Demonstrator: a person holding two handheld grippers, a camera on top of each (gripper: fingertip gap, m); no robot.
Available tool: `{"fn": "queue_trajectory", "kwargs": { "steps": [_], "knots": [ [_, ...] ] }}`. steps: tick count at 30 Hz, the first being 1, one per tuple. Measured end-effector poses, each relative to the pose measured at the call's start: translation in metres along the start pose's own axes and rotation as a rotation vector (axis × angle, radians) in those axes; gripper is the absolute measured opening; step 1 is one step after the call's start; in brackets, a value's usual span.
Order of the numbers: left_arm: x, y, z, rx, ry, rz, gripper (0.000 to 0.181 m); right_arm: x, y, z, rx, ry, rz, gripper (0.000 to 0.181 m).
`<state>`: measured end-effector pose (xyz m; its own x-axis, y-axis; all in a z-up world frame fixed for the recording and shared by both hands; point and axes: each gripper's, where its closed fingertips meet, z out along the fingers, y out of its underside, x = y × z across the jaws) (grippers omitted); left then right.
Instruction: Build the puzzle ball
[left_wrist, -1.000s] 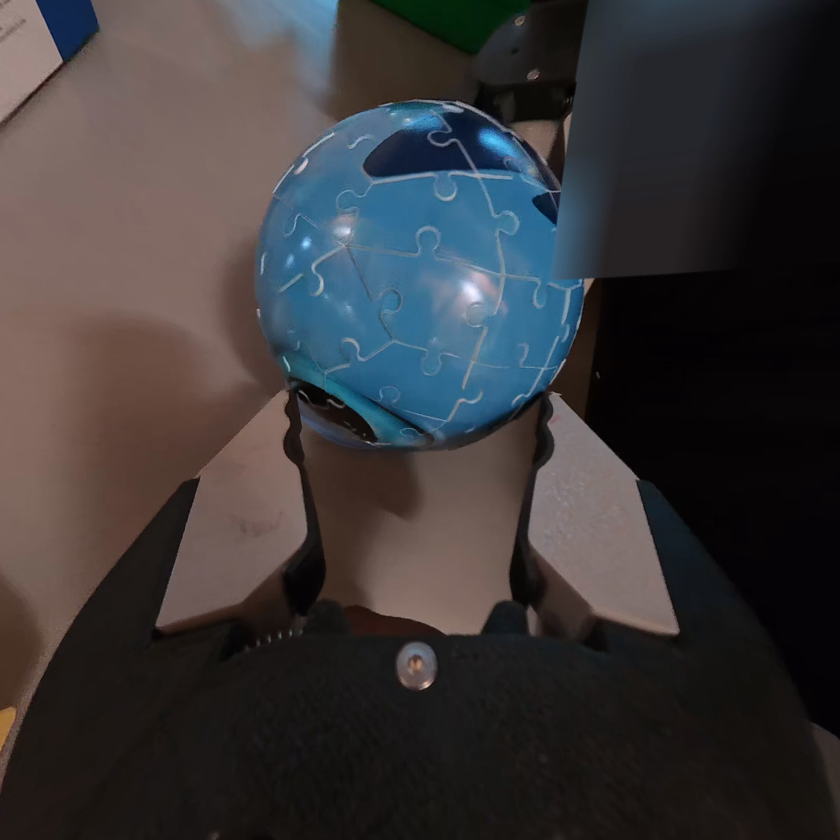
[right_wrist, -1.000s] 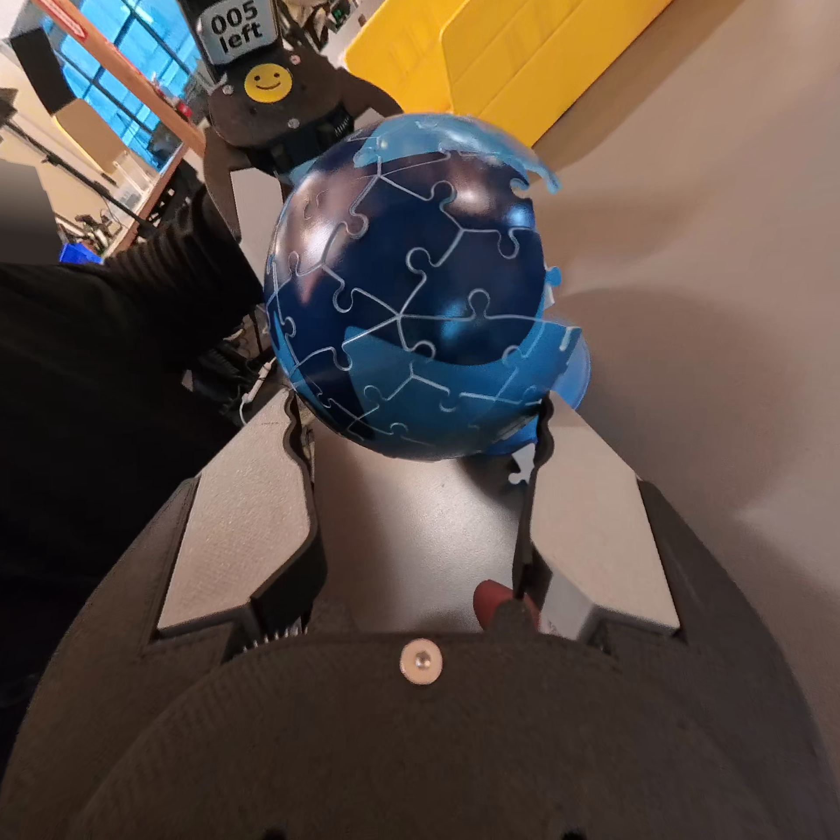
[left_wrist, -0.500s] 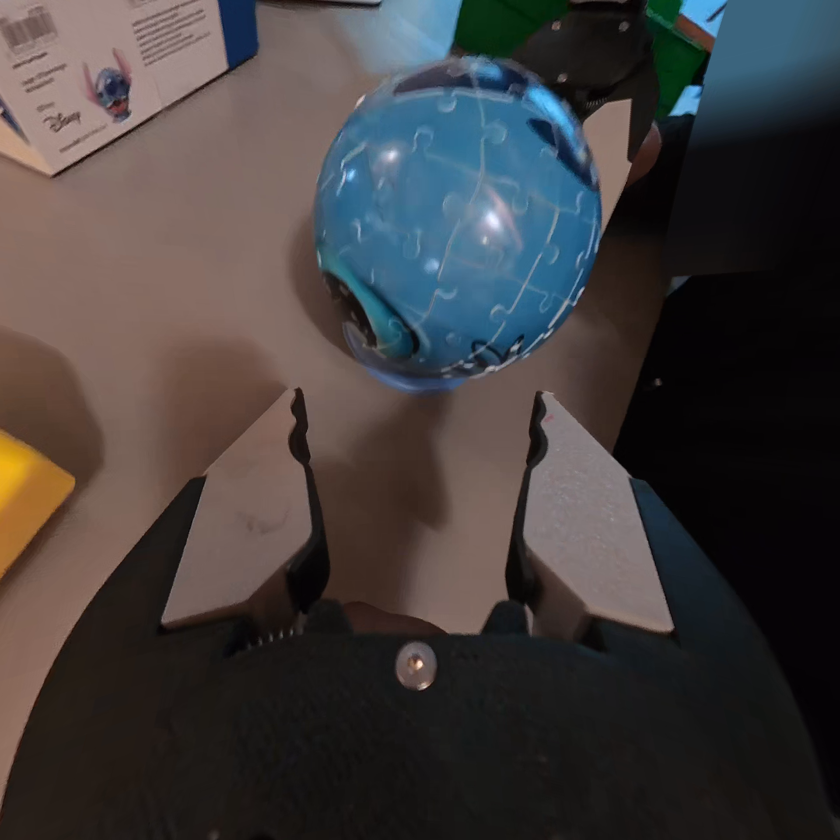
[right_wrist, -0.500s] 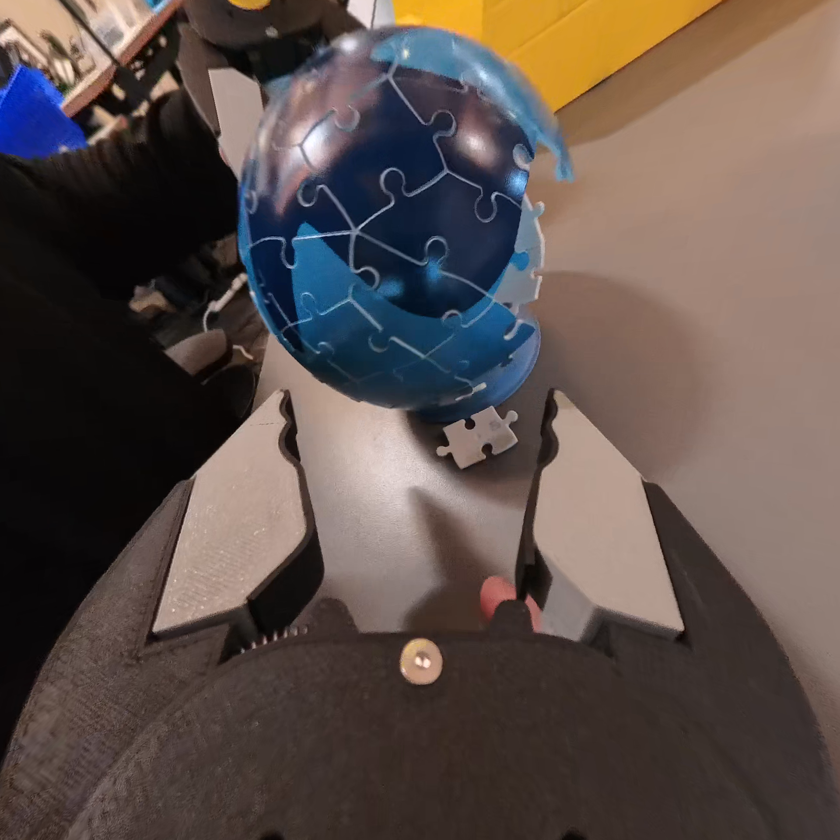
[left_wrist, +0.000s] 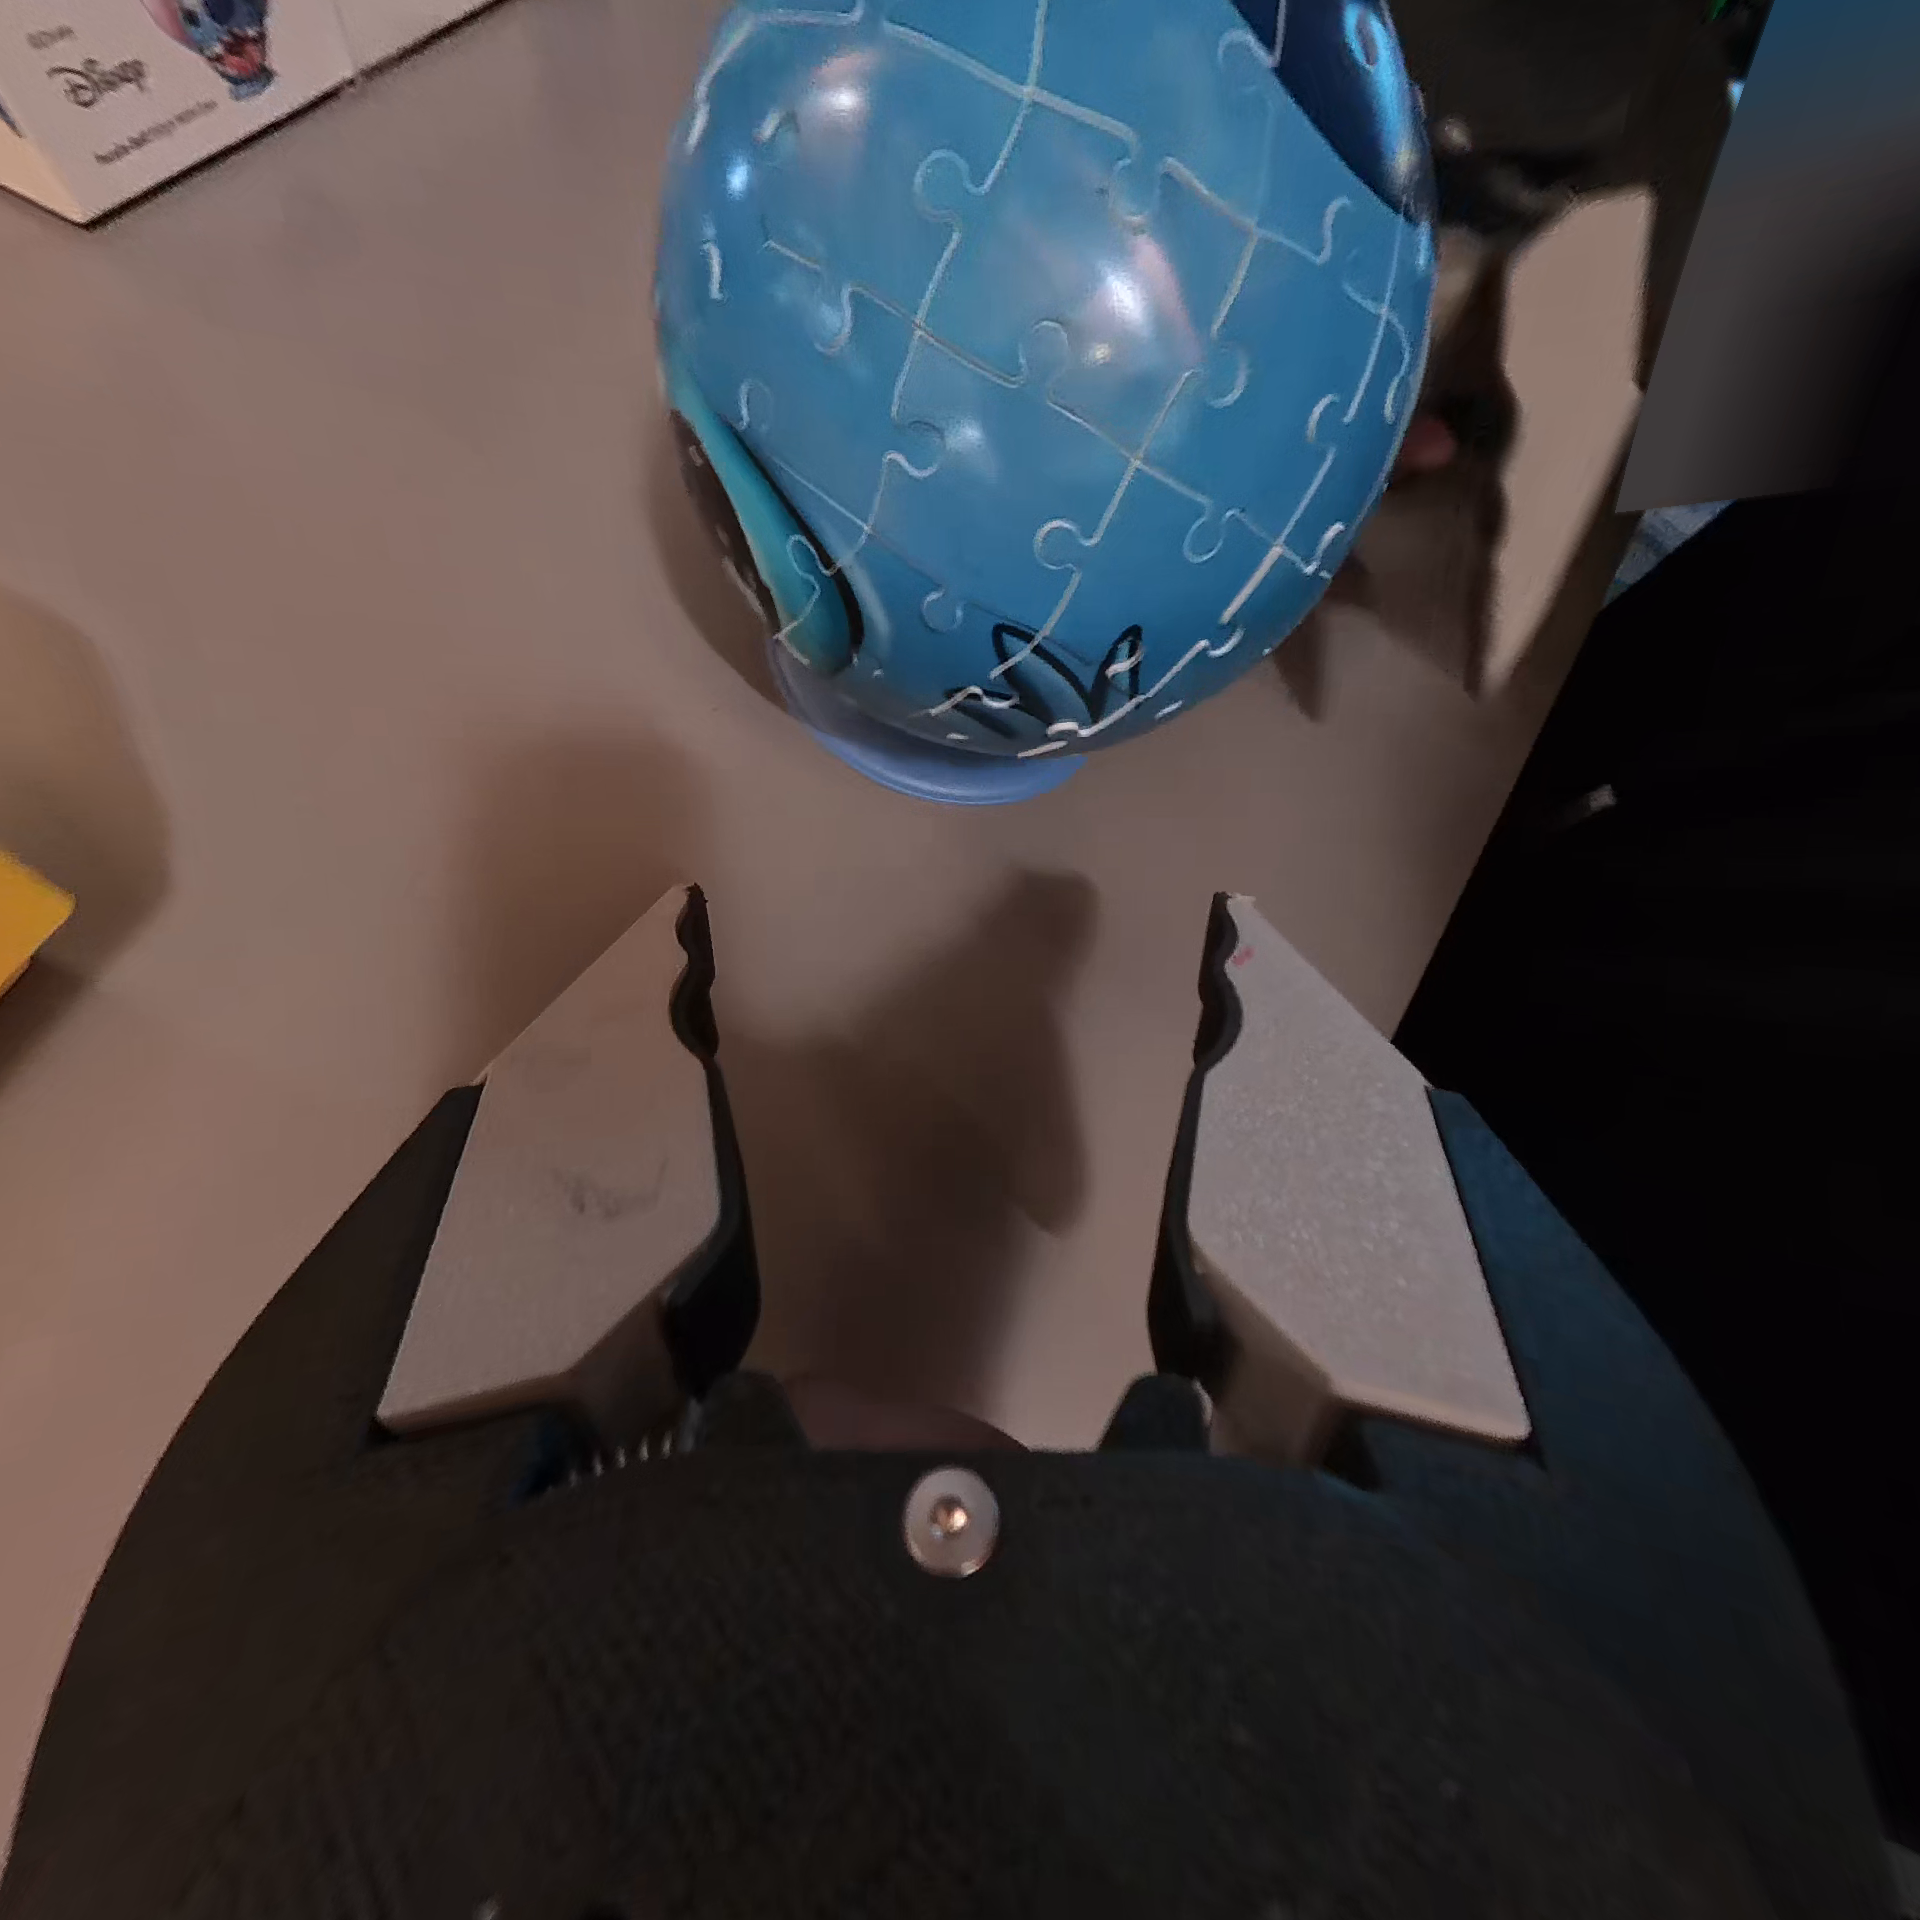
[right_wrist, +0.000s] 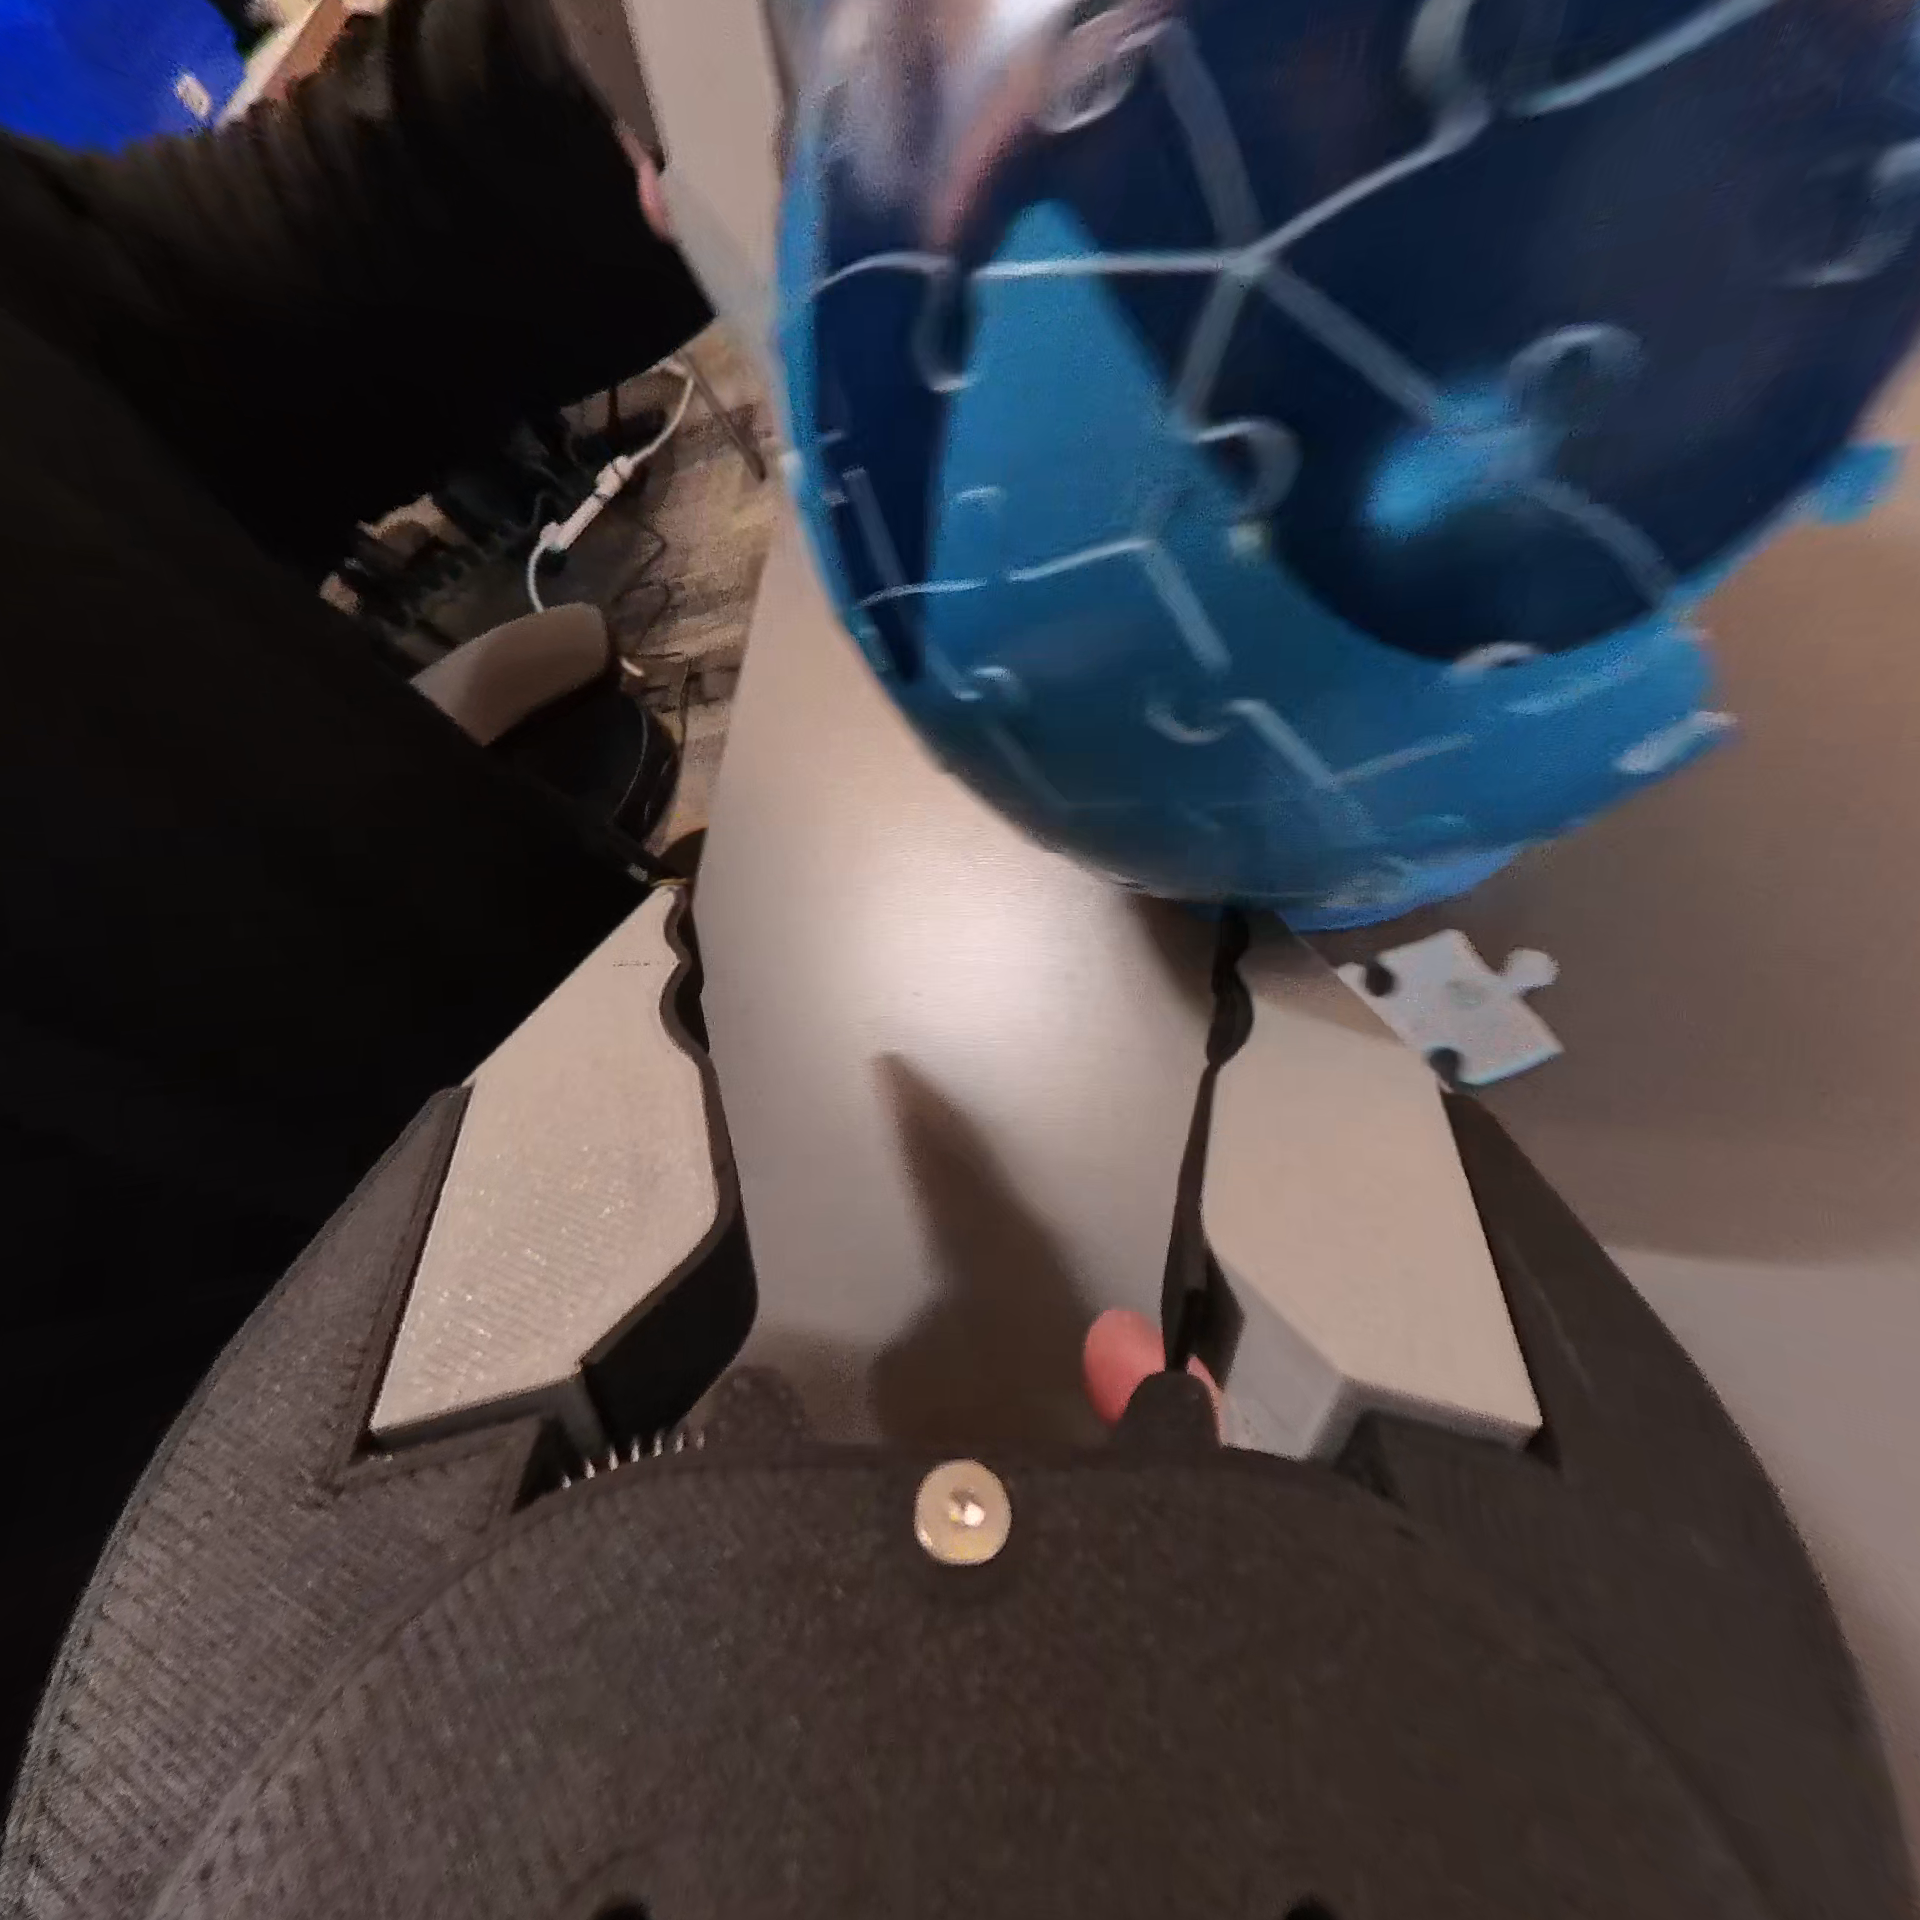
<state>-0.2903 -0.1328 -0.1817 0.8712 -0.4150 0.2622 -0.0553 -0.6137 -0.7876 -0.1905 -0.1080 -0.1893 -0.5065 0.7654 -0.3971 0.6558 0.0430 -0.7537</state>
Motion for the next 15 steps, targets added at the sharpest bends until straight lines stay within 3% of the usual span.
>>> {"fn": "queue_trajectory", "kwargs": {
  "steps": [3, 7, 15],
  "knots": [
    [-0.001, 0.001, -0.004, 0.013, -0.013, -0.010, 0.092, -0.018, 0.003, 0.010, -0.018, -0.023, -0.047, 0.097],
    [-0.001, 0.005, -0.008, 0.013, -0.027, -0.021, 0.091, -0.017, 0.002, 0.007, -0.007, 0.005, -0.064, 0.087],
    [-0.004, 0.007, -0.009, 0.032, -0.041, -0.040, 0.089, 0.015, -0.006, 0.001, 0.048, 0.151, 0.055, 0.096]
  ]
}}
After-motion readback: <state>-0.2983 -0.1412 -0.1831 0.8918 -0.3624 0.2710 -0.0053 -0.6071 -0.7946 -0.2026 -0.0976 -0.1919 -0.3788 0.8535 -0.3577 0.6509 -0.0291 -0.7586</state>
